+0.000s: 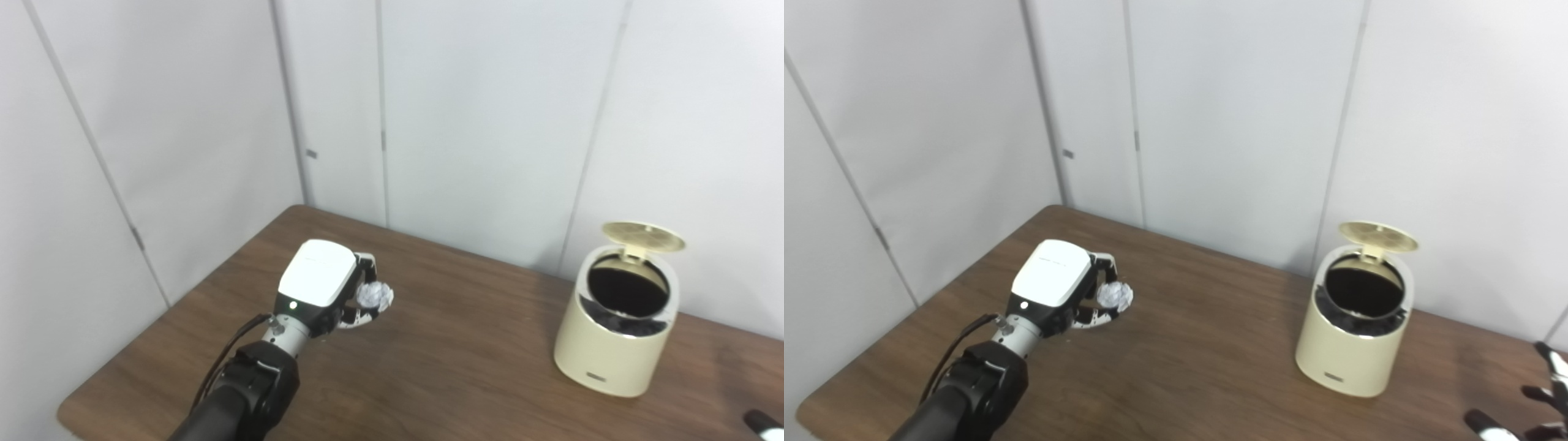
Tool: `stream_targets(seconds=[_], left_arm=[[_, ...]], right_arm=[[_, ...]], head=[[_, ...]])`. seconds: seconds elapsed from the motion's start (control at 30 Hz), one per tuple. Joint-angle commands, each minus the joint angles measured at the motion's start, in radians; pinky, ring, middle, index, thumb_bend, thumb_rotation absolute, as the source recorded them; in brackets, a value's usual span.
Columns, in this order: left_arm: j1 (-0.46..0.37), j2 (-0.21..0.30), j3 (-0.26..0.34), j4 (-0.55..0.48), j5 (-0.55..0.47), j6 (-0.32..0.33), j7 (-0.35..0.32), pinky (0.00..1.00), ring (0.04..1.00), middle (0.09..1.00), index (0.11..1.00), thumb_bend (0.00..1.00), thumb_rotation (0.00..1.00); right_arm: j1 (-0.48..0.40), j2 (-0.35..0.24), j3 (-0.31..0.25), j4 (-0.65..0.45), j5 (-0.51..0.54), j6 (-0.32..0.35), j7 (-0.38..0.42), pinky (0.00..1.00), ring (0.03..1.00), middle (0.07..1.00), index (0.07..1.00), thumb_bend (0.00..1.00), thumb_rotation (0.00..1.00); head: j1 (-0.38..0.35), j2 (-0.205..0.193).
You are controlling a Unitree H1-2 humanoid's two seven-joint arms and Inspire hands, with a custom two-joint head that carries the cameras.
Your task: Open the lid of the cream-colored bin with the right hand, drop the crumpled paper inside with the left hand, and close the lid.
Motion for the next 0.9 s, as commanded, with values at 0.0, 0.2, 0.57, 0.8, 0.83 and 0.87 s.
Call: stream_targets(seconds=[0.0,0.2,0.57,0.8,0.83,0.87], left_arm=[[-0.045,0.007,0.011,-0.034,0.029,-0.016,0.042,0.49,0.461,0.413,0.513,0.52,0.01],[-0.107,-0.064,-0.013,-0.045,0.023,-0.038,0.04,0.51,0.476,0.46,0.496,0.52,0.0],[-0.249,-0.184,-0.089,0.01,0.012,-0.1,0.066,0.43,0.421,0.472,0.483,0.53,0.0],[-0.333,-0.251,-0.116,0.081,-0.009,-0.142,0.125,0.47,0.446,0.436,0.525,0.52,0.0],[-0.345,-0.257,-0.121,0.091,-0.012,-0.147,0.13,0.46,0.447,0.434,0.526,0.52,0.0],[-0.355,-0.262,-0.126,0.101,-0.012,-0.149,0.134,0.46,0.45,0.434,0.527,0.52,0.0]], right_arm=[[-0.036,-0.004,-0.004,-0.017,-0.005,-0.036,-0.033,0.49,0.824,1.0,0.975,0.76,0.72],[-0.04,0.003,0.014,-0.017,-0.02,-0.026,-0.036,0.51,0.855,0.997,0.954,0.68,0.54],[-0.04,0.039,0.003,-0.024,0.045,-0.025,-0.039,0.67,0.834,0.935,0.896,0.68,0.21],[-0.041,0.054,0.014,-0.013,0.031,-0.034,-0.053,0.67,0.829,0.931,0.885,0.72,0.31],[-0.042,0.057,0.017,-0.017,0.025,-0.028,-0.053,0.66,0.826,0.929,0.885,0.73,0.33],[-0.043,0.06,0.02,-0.02,0.02,-0.023,-0.053,0.66,0.826,0.929,0.884,0.73,0.33]], head=[[-0.026,0.001],[-0.119,-0.007],[-0.25,-0.026],[-0.341,-0.041],[-0.354,-0.044],[-0.362,-0.046]])
